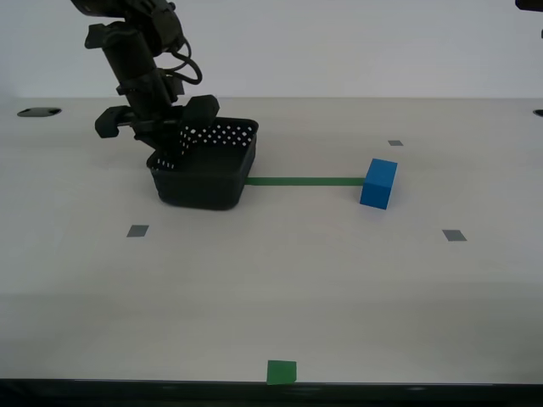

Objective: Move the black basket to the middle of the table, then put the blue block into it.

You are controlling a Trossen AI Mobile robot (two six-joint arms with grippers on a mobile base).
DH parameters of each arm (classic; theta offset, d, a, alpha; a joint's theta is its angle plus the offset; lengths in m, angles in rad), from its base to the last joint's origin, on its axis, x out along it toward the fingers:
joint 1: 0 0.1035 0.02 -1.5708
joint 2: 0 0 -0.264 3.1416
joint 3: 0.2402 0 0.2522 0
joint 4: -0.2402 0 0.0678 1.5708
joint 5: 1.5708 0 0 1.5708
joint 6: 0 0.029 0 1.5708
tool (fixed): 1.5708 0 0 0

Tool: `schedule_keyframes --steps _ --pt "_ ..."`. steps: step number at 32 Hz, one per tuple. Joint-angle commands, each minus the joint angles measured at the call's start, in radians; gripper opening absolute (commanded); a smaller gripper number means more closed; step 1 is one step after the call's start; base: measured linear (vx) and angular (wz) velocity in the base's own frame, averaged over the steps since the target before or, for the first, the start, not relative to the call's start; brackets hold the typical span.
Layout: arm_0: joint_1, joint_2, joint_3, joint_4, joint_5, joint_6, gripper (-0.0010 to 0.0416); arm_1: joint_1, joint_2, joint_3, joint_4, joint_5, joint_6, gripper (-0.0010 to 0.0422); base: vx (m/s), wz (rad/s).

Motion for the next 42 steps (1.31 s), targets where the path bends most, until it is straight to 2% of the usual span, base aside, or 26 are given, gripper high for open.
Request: schedule_keyframes --steps 1,3,5,10,13,14,16,17,18,22,26,30,32,36,37,40,42 --pt "0.000 0.000 0.000 0.002 -0.001 0.004 0.0000 -0.022 -0.002 0.050 -0.050 0.033 -0.003 -0.0002 0.000 0.000" --pt "0.000 0.000 0.000 0.002 -0.001 0.005 0.0000 -0.047 -0.001 0.087 -0.068 0.089 -0.008 -0.0002 0.000 0.000" --pt "0.001 0.000 0.000 0.002 -0.001 0.005 0.0000 -0.087 -0.001 0.121 -0.069 0.111 -0.021 -0.0002 0.000 0.000" --pt "0.001 0.000 0.000 0.002 -0.001 0.007 0.0000 -0.182 -0.001 0.146 -0.054 0.106 -0.038 -0.0002 0.000 0.000" --pt "0.001 0.000 0.000 0.002 -0.001 0.009 0.0000 -0.230 0.007 0.146 -0.009 0.104 -0.067 -0.0002 0.000 0.000" --pt "0.001 0.000 0.000 0.002 -0.001 0.009 0.0000 -0.245 0.008 0.146 0.001 0.093 -0.071 -0.0002 0.000 0.000" --pt "0.001 0.000 0.000 0.002 -0.001 0.009 0.0000 -0.257 0.008 0.146 0.008 0.031 -0.070 -0.0002 0.000 0.000" --pt "0.001 0.000 0.000 0.001 -0.001 0.009 0.0000 -0.257 0.008 0.146 0.012 -0.022 -0.069 -0.0002 0.000 0.000" --pt "0.001 0.000 0.000 0.001 -0.001 0.009 0.0000 -0.257 0.008 0.148 0.012 -0.029 -0.068 -0.0002 0.000 0.000" --pt "0.002 0.000 0.000 0.001 -0.001 0.009 0.0000 -0.256 0.013 0.150 0.023 -0.037 -0.081 0.0000 0.000 0.000" --pt "0.003 0.000 0.000 0.001 -0.002 0.009 0.0000 -0.269 0.024 0.151 0.046 -0.014 -0.085 0.0000 0.000 0.000" --pt "0.005 0.000 0.000 0.001 -0.002 0.009 0.0000 -0.269 0.024 0.151 0.061 -0.013 -0.086 0.0004 0.000 0.000" --pt "0.005 0.000 0.000 -0.002 -0.002 0.009 0.0000 -0.270 0.030 0.151 0.056 -0.013 -0.085 0.0024 0.000 0.000" --pt "0.006 0.000 0.000 -0.021 -0.002 0.009 0.0000 -0.270 0.040 0.151 0.053 0.064 -0.089 0.0097 0.000 0.000" --pt "0.006 0.000 0.000 -0.024 -0.002 0.009 0.0001 -0.271 0.040 0.151 0.060 0.063 -0.090 0.0135 0.000 0.000" --pt "0.007 0.000 0.000 -0.040 -0.013 0.010 0.0000 -0.270 0.038 0.153 0.062 0.062 -0.090 0.0179 0.000 0.000" --pt "0.007 0.000 0.000 -0.059 -0.047 0.015 0.0000 -0.270 0.040 0.153 0.063 0.061 -0.091 0.0205 0.000 0.000"
